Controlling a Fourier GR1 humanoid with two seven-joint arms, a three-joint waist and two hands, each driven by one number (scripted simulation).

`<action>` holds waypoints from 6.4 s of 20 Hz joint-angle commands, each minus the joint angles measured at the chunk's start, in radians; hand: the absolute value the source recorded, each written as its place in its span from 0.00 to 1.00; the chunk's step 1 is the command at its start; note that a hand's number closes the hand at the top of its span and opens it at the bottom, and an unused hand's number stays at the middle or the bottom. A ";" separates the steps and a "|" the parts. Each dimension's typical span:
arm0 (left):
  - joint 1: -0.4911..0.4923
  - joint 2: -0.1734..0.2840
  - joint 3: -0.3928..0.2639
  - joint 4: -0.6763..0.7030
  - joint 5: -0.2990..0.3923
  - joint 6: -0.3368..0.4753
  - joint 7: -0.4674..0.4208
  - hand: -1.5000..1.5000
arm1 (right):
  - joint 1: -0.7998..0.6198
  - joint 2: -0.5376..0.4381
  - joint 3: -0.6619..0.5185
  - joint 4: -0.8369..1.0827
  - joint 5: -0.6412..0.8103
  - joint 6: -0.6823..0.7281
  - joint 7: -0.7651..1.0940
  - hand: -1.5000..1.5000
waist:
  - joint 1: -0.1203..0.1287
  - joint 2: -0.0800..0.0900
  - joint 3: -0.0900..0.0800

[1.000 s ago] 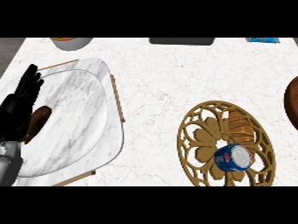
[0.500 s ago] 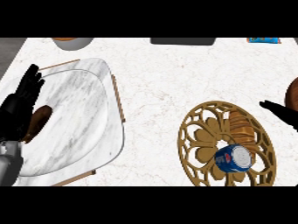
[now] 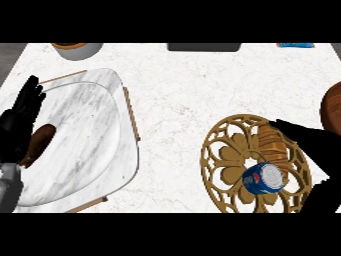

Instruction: Pick the can from the placemat and place it in the bowl

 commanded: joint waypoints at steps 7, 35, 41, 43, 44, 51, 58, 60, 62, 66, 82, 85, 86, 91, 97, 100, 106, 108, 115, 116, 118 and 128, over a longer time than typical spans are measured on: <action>0.112 -0.043 0.007 -0.119 -0.031 -0.027 0.010 0.50 | -0.013 0.179 0.019 0.016 0.255 0.046 0.026 0.00 | -0.005 -0.003 0.000; 0.038 -0.107 0.132 -0.033 -0.098 -0.114 -0.013 0.50 | 0.181 0.445 -0.005 0.265 0.622 0.068 -0.335 1.00 | -0.010 -0.002 0.000; 0.046 -0.145 0.092 -0.053 -0.158 -0.084 0.013 0.50 | 0.131 0.500 -0.035 0.393 0.688 -0.001 -0.416 1.00 | -0.009 -0.002 0.001; -0.005 -0.137 0.109 -0.003 -0.145 -0.101 -0.004 0.50 | 0.086 0.513 -0.071 0.451 0.692 -0.013 -0.448 1.00 | -0.010 -0.001 0.000; -0.020 -0.137 0.117 -0.004 -0.151 -0.096 0.005 0.50 | 0.123 0.518 -0.047 0.340 0.723 0.015 -0.385 1.00 | -0.013 -0.002 0.000; 0.002 -0.127 0.109 -0.033 -0.129 -0.122 0.011 0.50 | -0.117 0.587 -0.416 0.654 0.735 -0.214 -0.060 1.00 | 0.035 0.017 0.002; -0.031 -0.125 0.116 0.002 -0.127 -0.133 0.010 0.50 | -0.396 0.568 -0.416 0.940 0.924 -0.393 0.018 1.00 | 0.020 0.007 0.000; 0.006 -0.150 0.104 -0.016 -0.143 -0.111 -0.004 0.50 | -0.392 0.548 -0.381 0.883 0.991 -0.423 0.060 1.00 | 0.009 0.002 0.000; -0.012 -0.139 0.103 -0.065 -0.143 -0.103 0.070 0.50 | -0.423 0.531 -0.361 0.844 1.049 -0.442 0.110 1.00 | 0.006 -0.003 0.000; -0.018 -0.121 0.134 -0.031 -0.142 -0.100 0.050 0.50 | -0.458 0.470 -0.358 0.746 1.164 -0.512 0.185 1.00 | -0.015 -0.006 0.000; 0.060 -0.149 0.128 -0.088 -0.143 -0.122 0.041 0.50 | -0.394 0.334 -0.674 0.611 1.062 -0.543 0.041 1.00 | -0.011 -0.002 0.001; -0.020 -0.153 0.119 -0.046 -0.174 -0.098 0.052 0.50 | -0.370 0.324 -0.722 0.733 1.028 -0.643 -0.057 1.00 | -0.010 0.001 0.001; 0.038 -0.175 0.115 -0.042 -0.184 -0.095 -0.002 0.50 | -0.352 0.346 -0.706 0.750 1.046 -0.683 -0.065 1.00 | -0.007 0.000 0.001; 0.021 -0.137 0.157 -0.033 -0.142 -0.141 0.005 0.50 | -0.320 0.244 -0.818 0.933 0.942 -0.775 -0.283 1.00 | -0.004 0.002 0.001; -0.014 -0.179 0.117 -0.053 -0.177 -0.111 0.040 0.50 | -0.361 0.222 -0.858 1.189 0.909 -0.921 -0.442 1.00 | 0.000 0.003 0.001; -0.017 -0.139 0.151 -0.015 -0.158 -0.139 0.024 0.50 | -0.349 0.181 -0.845 1.261 0.949 -0.682 -0.252 1.00 | 0.003 0.005 0.000; -0.018 -0.169 0.133 0.001 -0.184 -0.119 -0.005 0.50 | -0.300 0.107 -0.975 1.432 0.767 -0.668 -0.554 0.00 | -0.003 0.005 0.002; 0.022 -0.185 0.118 -0.063 -0.182 -0.118 0.010 0.50 | -0.329 0.155 -0.987 1.459 0.738 -0.731 -0.620 0.00 | 0.007 0.005 0.003; 0.006 -0.141 0.174 -0.027 -0.150 -0.139 0.026 0.50 | -0.349 0.218 -1.229 1.288 0.460 -0.890 -0.828 0.00 | -0.024 -0.003 0.004; 0.005 -0.157 0.160 -0.031 -0.168 -0.119 0.023 0.50 | -0.350 0.235 -1.254 1.261 0.422 -0.894 -0.857 0.00 | -0.030 -0.006 0.003; 0.002 -0.132 0.175 -0.044 -0.160 -0.131 0.051 0.50 | -0.318 0.208 -1.332 1.215 0.326 -0.848 -0.907 0.00 | -0.044 -0.010 0.003; 0.047 -0.186 0.145 -0.060 -0.192 -0.103 0.010 0.50 | 0.117 0.267 -1.486 0.867 0.067 -0.523 -0.869 0.00 | -0.040 -0.009 -0.001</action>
